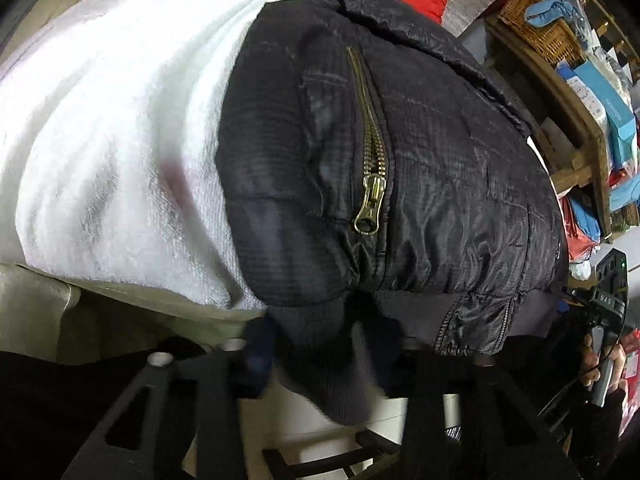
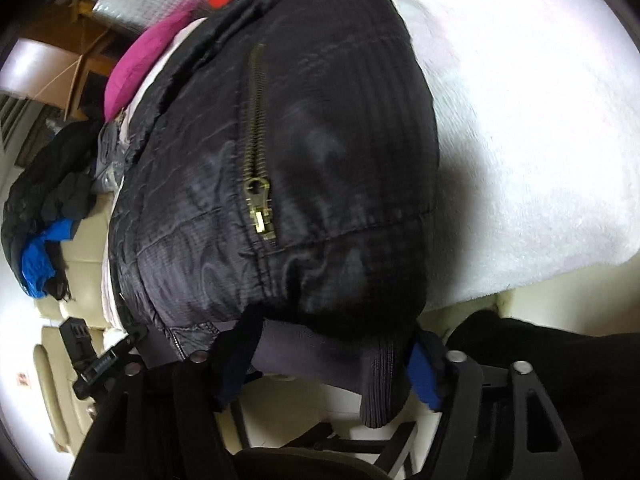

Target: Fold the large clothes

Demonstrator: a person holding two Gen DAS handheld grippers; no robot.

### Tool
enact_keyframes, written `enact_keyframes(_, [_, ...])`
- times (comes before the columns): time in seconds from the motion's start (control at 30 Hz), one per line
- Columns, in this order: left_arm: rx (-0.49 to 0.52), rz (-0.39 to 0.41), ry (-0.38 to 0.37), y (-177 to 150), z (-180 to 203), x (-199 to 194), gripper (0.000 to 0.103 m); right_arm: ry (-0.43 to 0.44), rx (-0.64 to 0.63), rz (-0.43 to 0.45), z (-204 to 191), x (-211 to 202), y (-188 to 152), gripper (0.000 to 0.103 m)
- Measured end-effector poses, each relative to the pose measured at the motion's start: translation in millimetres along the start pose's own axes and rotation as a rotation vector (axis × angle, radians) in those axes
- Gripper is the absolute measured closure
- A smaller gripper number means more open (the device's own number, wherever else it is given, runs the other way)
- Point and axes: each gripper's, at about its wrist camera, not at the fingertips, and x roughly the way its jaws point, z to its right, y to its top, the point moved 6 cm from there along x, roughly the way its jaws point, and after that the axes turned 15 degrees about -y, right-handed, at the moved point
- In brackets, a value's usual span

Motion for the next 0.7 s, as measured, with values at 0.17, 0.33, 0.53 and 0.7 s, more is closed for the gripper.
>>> enact_keyframes(0.17, [0.063,0.043,-0.025,2.0,15.6,-17.0,0.087,0.012,-0.046,0.055,-4.6,-29.5,-2.5,0.077])
enact_keyframes(0.33, [0.051,0.022,-0.071,-1.6,11.8,-15.8,0.067,0.07,-0.04,0.032,-2.9,-27.2,-2.4,0.077])
enact_keyframes(0.53, [-0.073,-0.082,-0.127,-11.4,-7.1,3.5,0.037,0.035,0.003,-0.093,7.8,5.2,-8.4,0.06])
enact_keyframes(0.7, [-0.057,-0.12,-0.084,-17.6,-10.6,13.0,0.038,-0.031,-0.068,-0.131,-1.4,26.5,-16.7,0.021])
